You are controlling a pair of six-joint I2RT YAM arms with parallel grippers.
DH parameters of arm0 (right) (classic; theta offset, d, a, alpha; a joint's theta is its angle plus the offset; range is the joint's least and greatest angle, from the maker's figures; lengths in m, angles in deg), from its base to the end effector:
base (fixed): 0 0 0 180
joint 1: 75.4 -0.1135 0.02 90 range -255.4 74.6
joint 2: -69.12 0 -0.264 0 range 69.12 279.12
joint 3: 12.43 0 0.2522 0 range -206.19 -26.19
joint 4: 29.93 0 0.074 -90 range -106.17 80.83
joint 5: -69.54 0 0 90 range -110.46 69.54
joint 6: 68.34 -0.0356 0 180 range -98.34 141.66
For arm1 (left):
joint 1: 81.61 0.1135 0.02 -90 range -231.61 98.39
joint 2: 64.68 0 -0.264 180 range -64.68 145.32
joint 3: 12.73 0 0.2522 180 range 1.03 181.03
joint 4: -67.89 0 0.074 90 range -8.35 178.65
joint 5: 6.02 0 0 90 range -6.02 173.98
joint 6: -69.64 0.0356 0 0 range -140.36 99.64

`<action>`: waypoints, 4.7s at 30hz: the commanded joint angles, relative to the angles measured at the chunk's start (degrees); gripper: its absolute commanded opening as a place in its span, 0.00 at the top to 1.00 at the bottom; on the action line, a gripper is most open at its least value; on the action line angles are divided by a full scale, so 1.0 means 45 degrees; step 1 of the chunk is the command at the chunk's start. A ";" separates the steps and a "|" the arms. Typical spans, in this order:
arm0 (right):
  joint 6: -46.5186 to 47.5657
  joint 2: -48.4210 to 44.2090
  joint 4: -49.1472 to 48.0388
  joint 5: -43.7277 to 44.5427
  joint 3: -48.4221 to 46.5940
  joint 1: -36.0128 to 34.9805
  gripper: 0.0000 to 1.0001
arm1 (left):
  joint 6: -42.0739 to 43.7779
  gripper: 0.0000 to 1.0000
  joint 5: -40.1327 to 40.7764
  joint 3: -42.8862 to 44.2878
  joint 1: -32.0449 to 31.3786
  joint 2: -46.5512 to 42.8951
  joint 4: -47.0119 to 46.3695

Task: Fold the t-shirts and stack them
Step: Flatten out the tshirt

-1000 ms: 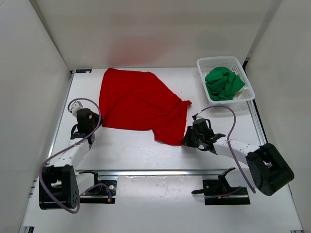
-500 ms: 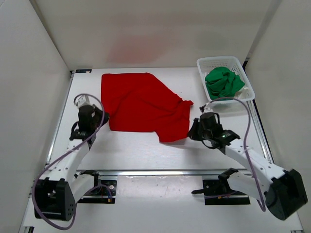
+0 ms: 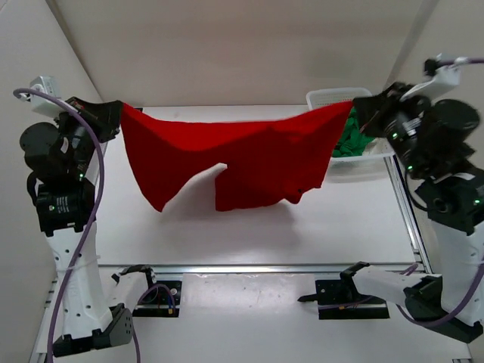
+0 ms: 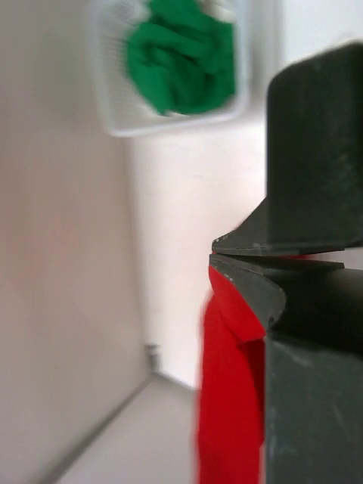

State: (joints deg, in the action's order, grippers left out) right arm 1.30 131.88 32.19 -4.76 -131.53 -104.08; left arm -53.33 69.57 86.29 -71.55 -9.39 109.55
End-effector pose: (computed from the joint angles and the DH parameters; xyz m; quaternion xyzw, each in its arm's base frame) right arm 0.1333 0.0619 0.5472 0.0380 0.7396 0.1835 0.6464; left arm 0.1594 0.0193 0.5088 -0.1686 0.6739 -0.2271 0.6826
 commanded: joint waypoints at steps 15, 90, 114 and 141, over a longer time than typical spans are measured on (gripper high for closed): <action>0.1869 1.0364 -0.0915 -0.7722 -0.6376 0.3988 1.00 | -0.0231 1.00 0.0275 -0.0943 -0.0888 0.5576 -0.0829; 0.5410 0.2148 -0.2618 1.0798 -0.4778 -1.0103 1.00 | -0.2361 1.00 -0.1975 0.1794 0.1416 0.0779 0.0398; 0.2652 1.1813 -0.2186 -0.6941 -0.8021 0.4046 1.00 | -0.1462 1.00 0.1446 -0.2370 -0.0733 0.5812 -0.2647; 0.0603 0.4755 -0.8617 -0.6227 0.6163 0.6143 1.00 | 0.0038 1.00 0.3724 -0.1919 0.0208 0.4516 -0.3114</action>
State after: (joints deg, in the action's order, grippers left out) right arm 5.97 162.44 -6.28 -38.59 -122.13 -75.23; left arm -58.77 78.05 86.90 -67.02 20.11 97.31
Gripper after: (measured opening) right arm 0.004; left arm 0.019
